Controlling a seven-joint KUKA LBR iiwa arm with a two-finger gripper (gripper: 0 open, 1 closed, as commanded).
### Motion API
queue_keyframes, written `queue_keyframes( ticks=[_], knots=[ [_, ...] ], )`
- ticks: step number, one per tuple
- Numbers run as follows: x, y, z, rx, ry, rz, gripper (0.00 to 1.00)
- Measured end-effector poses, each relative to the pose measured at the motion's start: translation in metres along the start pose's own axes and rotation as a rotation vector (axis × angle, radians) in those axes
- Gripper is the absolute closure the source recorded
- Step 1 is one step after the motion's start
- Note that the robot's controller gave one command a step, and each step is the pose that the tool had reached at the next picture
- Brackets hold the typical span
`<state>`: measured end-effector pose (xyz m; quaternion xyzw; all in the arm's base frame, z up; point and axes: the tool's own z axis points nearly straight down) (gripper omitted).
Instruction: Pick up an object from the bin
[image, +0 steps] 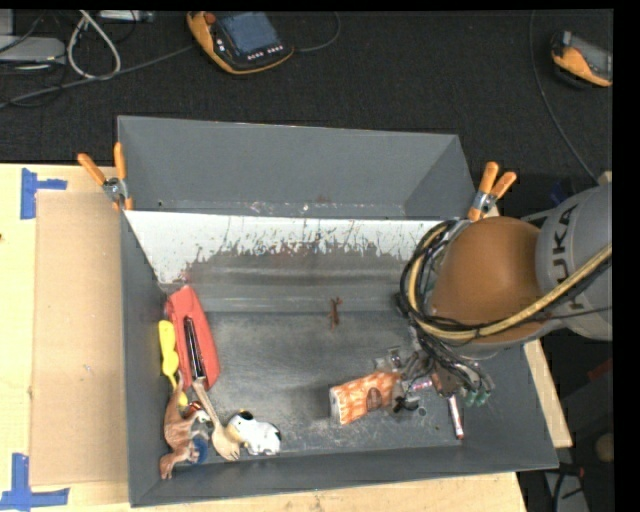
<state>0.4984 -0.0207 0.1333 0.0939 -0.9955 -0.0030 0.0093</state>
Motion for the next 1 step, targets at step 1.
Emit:
queue_keyframes(
  ticks=[1],
  knots=[
    [-0.005, -0.0167, -0.076, -0.002, 0.005, -0.01, 1.0]
  ],
)
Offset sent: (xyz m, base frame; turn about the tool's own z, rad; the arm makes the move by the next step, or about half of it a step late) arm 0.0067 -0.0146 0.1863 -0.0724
